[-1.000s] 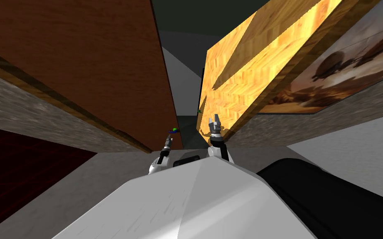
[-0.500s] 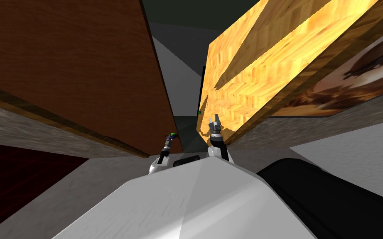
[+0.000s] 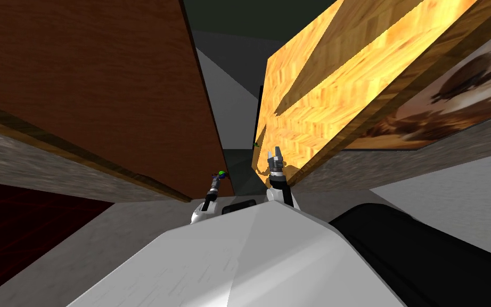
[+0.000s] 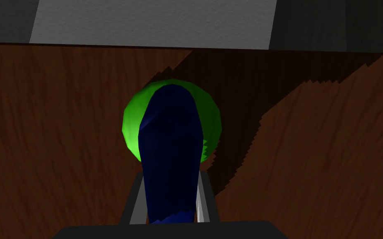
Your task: Push the door open
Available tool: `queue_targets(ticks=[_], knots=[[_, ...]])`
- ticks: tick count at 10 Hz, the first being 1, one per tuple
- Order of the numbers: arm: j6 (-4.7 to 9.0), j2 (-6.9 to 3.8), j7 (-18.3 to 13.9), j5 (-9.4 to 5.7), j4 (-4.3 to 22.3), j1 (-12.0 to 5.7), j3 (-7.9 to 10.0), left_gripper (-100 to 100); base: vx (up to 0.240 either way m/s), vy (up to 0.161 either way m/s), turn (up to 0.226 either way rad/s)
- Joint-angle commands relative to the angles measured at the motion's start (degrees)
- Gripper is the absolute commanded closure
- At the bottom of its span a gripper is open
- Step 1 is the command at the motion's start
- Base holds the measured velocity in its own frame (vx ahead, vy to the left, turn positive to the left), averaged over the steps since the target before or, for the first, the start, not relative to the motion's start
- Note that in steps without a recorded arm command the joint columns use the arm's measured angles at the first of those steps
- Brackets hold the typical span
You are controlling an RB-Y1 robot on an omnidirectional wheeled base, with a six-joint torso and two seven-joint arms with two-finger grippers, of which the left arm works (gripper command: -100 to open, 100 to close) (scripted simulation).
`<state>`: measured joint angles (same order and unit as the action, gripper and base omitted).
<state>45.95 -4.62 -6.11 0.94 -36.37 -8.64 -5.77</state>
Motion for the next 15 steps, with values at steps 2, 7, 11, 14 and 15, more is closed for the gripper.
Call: queue_targets(ticks=[2, 7, 11, 14, 15], knots=[[-0.03, -0.27, 0.45, -0.39, 0.10, -0.03, 0.79, 100, 0.046, -0.016, 0.024], [-0.06, -0.71, 1.57, -1.38, 0.32, -0.17, 2.78, 100, 0.149, -0.056, 0.040], [-0.09, -0.95, 2.76, -2.42, 0.54, -0.32, 4.89, 100, 0.154, -0.066, 0.056], [-0.13, -1.00, 3.90, -3.42, 0.75, -0.47, 6.90, 100, 0.204, -0.095, 0.082], [-0.14, -0.98, 4.29, -3.76, 0.83, -0.51, 7.59, 100, 0.215, -0.093, 0.059]])
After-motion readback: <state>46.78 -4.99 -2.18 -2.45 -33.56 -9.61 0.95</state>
